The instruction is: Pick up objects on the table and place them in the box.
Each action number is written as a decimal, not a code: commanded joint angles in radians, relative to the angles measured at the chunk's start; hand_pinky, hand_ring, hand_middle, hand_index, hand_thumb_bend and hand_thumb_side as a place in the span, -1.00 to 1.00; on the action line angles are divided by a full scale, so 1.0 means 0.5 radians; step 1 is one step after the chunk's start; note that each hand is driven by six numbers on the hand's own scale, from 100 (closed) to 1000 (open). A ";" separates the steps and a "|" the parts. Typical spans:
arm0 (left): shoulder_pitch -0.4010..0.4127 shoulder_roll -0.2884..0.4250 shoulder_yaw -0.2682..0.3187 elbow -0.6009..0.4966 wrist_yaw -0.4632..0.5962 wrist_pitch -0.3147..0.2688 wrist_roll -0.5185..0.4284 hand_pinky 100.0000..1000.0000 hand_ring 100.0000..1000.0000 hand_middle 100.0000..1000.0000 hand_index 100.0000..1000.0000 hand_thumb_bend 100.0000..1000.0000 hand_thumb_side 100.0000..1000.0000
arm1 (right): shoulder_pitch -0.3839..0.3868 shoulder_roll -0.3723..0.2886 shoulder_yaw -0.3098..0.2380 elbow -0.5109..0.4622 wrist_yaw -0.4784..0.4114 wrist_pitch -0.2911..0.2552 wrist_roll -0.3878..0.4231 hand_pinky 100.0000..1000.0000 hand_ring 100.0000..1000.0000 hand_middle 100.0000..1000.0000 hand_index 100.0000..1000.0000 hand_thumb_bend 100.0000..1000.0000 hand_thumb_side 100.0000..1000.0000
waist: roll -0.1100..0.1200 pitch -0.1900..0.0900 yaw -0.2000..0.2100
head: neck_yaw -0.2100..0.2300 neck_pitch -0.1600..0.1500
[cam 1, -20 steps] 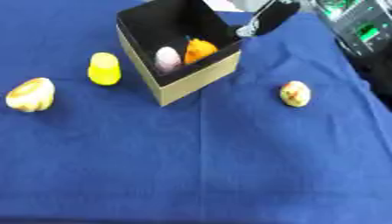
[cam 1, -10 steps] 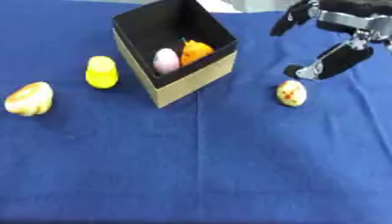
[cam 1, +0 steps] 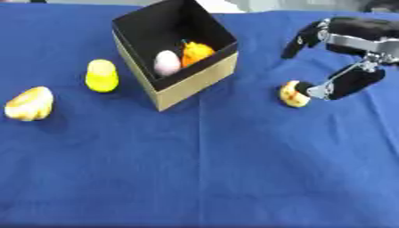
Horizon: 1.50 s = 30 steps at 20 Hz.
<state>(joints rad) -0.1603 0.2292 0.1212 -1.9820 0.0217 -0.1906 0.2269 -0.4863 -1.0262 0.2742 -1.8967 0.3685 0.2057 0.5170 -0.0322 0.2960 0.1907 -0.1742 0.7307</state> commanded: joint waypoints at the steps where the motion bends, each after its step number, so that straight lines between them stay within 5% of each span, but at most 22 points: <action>1: -0.017 0.026 0.006 -0.036 0.008 -0.002 -0.012 0.50 0.09 0.02 0.52 -0.92 0.03 | -0.040 -0.015 -0.003 0.098 0.075 0.004 -0.023 0.63 0.61 0.34 0.53 -0.55 -1.00 | 0.003 -0.029 0.004 | 0.001 -0.011; 12: -0.022 0.016 0.005 -0.036 0.008 0.001 -0.018 0.50 0.10 0.02 0.52 -0.93 0.04 | -0.004 0.012 0.007 0.255 0.204 -0.034 -0.030 0.64 0.63 0.38 0.56 -0.53 -1.00 | 0.004 0.000 0.004 | 0.004 -0.027; 19: -0.022 0.009 0.002 -0.036 0.008 0.004 -0.025 0.50 0.10 0.02 0.52 -0.94 0.05 | -0.016 0.059 0.027 0.378 0.252 -0.055 0.006 0.64 0.63 0.38 0.55 -0.69 -1.00 | 0.008 0.006 0.008 | 0.001 -0.042; 30: -0.028 -0.001 -0.004 -0.036 0.011 0.006 -0.037 0.50 0.10 0.02 0.52 -0.94 0.06 | -0.064 0.164 0.064 0.623 0.350 -0.115 -0.009 0.64 0.61 0.29 0.46 -0.40 -1.00 | 0.004 0.027 0.016 | 0.002 -0.044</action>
<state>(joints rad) -0.1655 0.2194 0.1200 -1.9820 0.0229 -0.1852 0.2124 -0.5042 -0.9251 0.3141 -1.5902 0.5337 0.1531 0.5141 -0.0316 0.3242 0.1985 -0.1734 0.7176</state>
